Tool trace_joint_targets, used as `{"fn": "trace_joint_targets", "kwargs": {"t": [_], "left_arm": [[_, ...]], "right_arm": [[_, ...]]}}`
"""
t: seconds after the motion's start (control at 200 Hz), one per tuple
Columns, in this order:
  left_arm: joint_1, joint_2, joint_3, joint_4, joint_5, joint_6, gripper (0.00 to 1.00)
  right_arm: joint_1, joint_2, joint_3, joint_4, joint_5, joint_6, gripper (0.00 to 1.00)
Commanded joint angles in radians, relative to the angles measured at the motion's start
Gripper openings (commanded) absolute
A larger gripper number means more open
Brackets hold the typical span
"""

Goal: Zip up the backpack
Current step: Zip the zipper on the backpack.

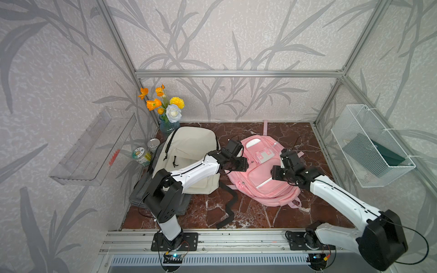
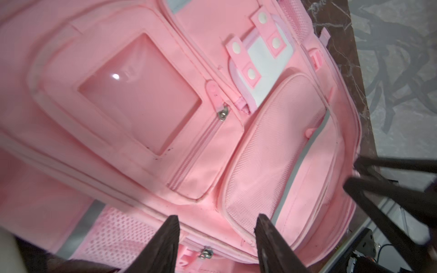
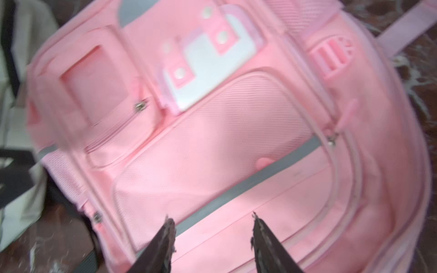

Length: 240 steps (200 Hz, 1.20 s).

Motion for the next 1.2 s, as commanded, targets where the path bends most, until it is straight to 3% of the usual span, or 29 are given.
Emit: {"fn": "trace_joint_targets", "kwargs": {"t": [0.0,0.115,0.225,0.315,0.45,0.665,0.79,0.885,0.975,1.194], "left_arm": [[0.023,-0.013,-0.002,-0.040,-0.044,0.038,0.53],[0.036,0.020,0.009,-0.037,-0.032,0.059,0.53],[0.036,0.091,0.054,-0.052,-0.006,0.081,0.52],[0.036,0.151,0.075,-0.049,0.010,0.083,0.50],[0.010,0.205,0.072,-0.039,0.025,0.066,0.47],[-0.107,0.221,0.055,-0.012,0.045,0.016,0.47],[-0.148,0.215,0.044,0.026,0.090,-0.029,0.46],[-0.161,0.182,0.047,0.028,0.098,-0.036,0.46],[-0.151,0.131,0.048,0.014,0.066,-0.029,0.48],[-0.108,0.074,0.060,-0.049,0.042,-0.008,0.49]], "right_arm": [[0.102,-0.033,-0.047,-0.054,0.024,0.082,0.54],[0.212,0.008,-0.085,0.013,-0.026,0.163,0.53],[0.228,0.091,-0.119,0.111,-0.118,0.205,0.53],[0.217,0.155,-0.117,0.077,-0.021,0.226,0.53],[0.020,0.205,-0.131,0.057,-0.014,0.149,0.53],[-0.305,0.281,-0.076,0.084,-0.037,-0.004,0.54],[-0.347,0.256,-0.020,0.047,-0.033,-0.052,0.54],[-0.302,0.141,-0.005,-0.005,-0.038,-0.079,0.53],[-0.176,0.014,-0.011,-0.074,-0.010,-0.059,0.53],[0.178,-0.121,-0.101,-0.135,0.074,0.169,0.48]]}}
